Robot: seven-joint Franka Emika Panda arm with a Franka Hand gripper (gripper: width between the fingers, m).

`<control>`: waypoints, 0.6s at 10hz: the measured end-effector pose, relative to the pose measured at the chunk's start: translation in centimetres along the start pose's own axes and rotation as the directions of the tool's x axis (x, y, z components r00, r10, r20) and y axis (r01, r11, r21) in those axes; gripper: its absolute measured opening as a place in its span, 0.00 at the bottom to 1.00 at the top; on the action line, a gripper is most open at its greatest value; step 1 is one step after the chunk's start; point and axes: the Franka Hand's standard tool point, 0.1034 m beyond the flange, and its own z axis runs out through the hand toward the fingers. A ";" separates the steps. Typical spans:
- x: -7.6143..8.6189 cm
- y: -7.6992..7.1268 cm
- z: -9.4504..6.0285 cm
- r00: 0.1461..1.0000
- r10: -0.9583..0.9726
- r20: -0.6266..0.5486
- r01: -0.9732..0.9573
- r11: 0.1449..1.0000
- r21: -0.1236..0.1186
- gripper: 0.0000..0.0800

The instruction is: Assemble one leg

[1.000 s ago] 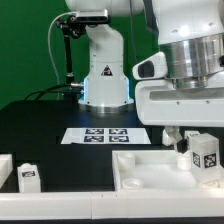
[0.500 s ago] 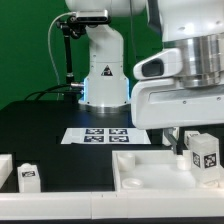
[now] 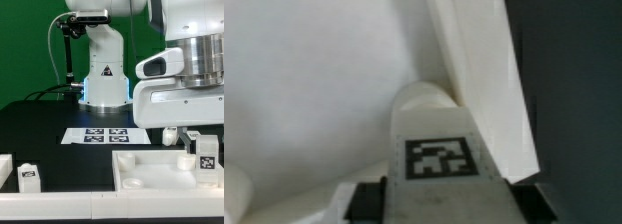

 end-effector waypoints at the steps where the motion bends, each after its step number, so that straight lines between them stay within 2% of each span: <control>1: -0.1 0.0 0.0 0.993 0.115 -0.001 -0.115 0.993 -0.003 0.36; 3: -0.1 -0.1 0.1 0.933 0.360 -0.013 -0.360 0.933 -0.013 0.36; 5: -0.3 -0.2 0.1 0.745 0.666 -0.019 -0.667 0.745 -0.010 0.36; 6: -0.2 -0.2 0.2 0.626 0.780 -0.008 -0.780 0.626 0.006 0.36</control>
Offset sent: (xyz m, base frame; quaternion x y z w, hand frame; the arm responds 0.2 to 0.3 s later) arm -0.0028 -0.0091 -0.0062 -0.0349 0.0404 0.3587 0.9319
